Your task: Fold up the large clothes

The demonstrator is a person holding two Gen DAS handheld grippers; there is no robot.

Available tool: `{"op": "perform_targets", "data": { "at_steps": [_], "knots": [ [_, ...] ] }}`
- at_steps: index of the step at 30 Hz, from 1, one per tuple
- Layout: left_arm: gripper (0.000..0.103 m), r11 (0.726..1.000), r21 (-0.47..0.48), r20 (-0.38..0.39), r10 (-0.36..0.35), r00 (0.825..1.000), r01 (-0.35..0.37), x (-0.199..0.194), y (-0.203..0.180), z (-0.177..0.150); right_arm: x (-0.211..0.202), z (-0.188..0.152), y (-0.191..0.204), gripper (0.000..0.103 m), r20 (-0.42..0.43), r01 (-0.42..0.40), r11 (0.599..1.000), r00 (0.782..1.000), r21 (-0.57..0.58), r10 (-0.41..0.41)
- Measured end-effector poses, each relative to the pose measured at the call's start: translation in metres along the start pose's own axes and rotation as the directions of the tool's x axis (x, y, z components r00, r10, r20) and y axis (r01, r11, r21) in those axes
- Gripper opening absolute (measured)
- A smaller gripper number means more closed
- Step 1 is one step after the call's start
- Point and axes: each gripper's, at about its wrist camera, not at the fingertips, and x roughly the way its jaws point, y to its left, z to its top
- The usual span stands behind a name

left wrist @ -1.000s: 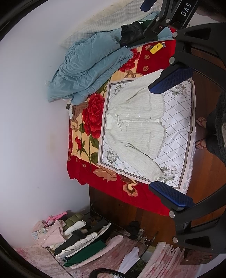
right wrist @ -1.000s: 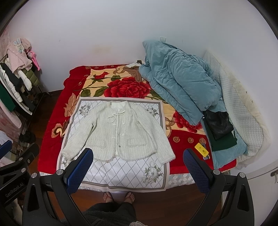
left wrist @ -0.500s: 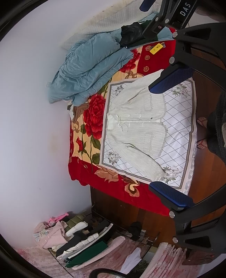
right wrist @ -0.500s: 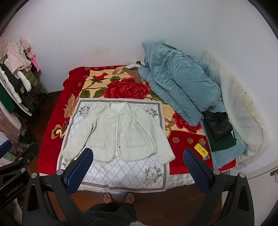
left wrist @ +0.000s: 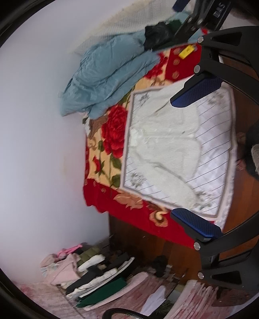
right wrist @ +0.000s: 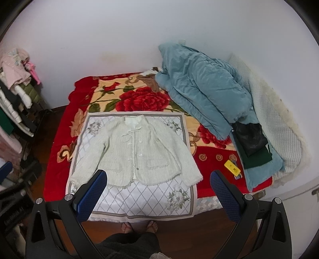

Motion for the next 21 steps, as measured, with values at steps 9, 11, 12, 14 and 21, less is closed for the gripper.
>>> {"op": "perform_targets", "data": {
  "at_steps": [9,11,12,14,21],
  "knots": [
    [0.103,0.991,0.077,-0.071,0.117,0.991,-0.111,0.154,-0.009,-0.006,0.183,-0.026,-0.074,0.103,-0.204,0.068,0.953,0.979,0.295,-0.006],
    [0.103,0.987,0.087,-0.106,0.147,0.983,-0.138,0.194,-0.02,-0.011,0.23,-0.035,-0.103,0.103,-0.254,0.112,0.929,0.967,0.354,-0.02],
    [0.103,0.984,0.096,-0.122,0.163,0.979,-0.152,0.217,-0.027,-0.014,0.257,-0.041,-0.118,0.103,-0.277,0.135,0.915,0.961,0.379,-0.027],
    [0.103,0.974,0.117,-0.151,0.211,0.966,-0.194,0.257,-0.038,-0.022,0.308,-0.055,-0.148,0.103,-0.33,0.173,0.893,0.944,0.416,-0.029],
    [0.103,0.929,0.202,-0.283,0.358,0.89,-0.309,0.395,-0.061,-0.078,0.51,-0.117,-0.171,0.093,-0.493,0.115,0.849,0.85,0.516,0.184]
  ]
}}
